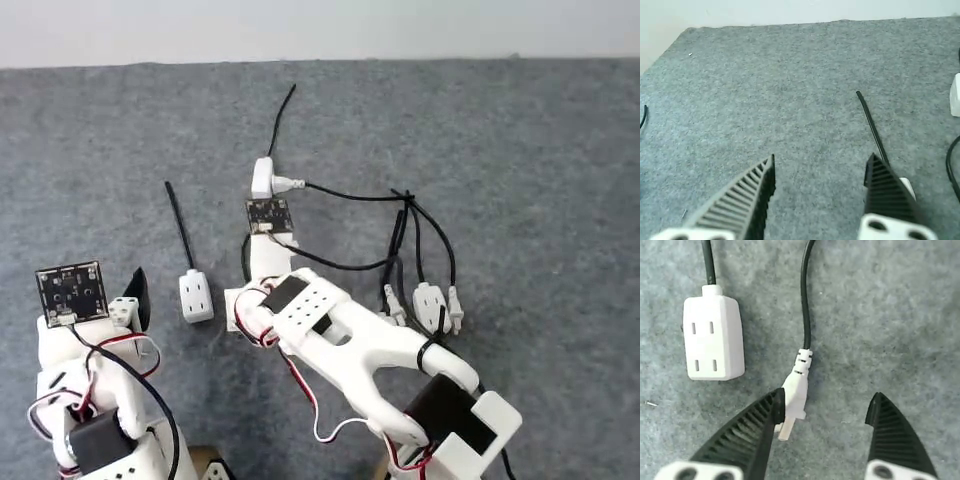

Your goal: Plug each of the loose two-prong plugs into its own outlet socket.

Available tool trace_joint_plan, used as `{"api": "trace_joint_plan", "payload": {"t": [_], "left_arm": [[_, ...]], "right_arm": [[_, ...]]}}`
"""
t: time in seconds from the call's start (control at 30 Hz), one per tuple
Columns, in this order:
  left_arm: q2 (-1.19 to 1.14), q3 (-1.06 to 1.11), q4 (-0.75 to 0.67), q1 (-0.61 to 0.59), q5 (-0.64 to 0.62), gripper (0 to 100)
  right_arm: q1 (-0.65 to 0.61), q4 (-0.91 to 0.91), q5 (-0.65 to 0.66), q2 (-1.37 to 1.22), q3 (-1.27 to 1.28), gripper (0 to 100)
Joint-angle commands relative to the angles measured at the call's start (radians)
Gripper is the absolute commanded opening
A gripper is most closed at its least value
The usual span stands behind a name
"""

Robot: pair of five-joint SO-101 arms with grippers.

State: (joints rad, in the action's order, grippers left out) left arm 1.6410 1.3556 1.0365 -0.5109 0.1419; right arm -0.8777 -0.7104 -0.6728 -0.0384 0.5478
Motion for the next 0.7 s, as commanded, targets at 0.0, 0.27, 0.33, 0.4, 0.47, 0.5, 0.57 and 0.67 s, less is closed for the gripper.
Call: {"api": "trace_joint_plan", "payload": {"t": [0.0,0.27,0.33,0.4,0.47,0.5,0.57,0.67], "left_arm": [[0.000,-0.010,-0.029,-0.003,-0.012,27],[0.000,-0.010,-0.029,-0.003,-0.012,27],[0.000,-0.010,-0.029,-0.003,-0.011,27],[0.000,-0.010,-0.029,-0.003,-0.011,27],[0.000,-0.010,-0.029,-0.003,-0.009,27],[0.000,-0.010,-0.029,-0.003,-0.009,27],[0.000,-0.010,-0.029,-0.003,-0.009,27],[0.000,-0.010,-0.029,-0.003,-0.009,27]], "right_arm": [[-0.042,0.042,-0.012,0.007,-0.009,26.3],[-0.048,0.081,-0.012,0.005,-0.008,26.3],[-0.048,0.081,-0.012,0.005,-0.008,26.3],[-0.048,0.081,-0.012,0.004,-0.006,26.3],[-0.045,0.081,-0.012,-0.012,-0.009,26.3],[-0.044,0.082,-0.011,-0.028,-0.012,26.3],[-0.044,0.082,-0.011,-0.067,-0.026,26.3],[-0.044,0.073,0.009,-0.105,-0.063,26.3]]}}
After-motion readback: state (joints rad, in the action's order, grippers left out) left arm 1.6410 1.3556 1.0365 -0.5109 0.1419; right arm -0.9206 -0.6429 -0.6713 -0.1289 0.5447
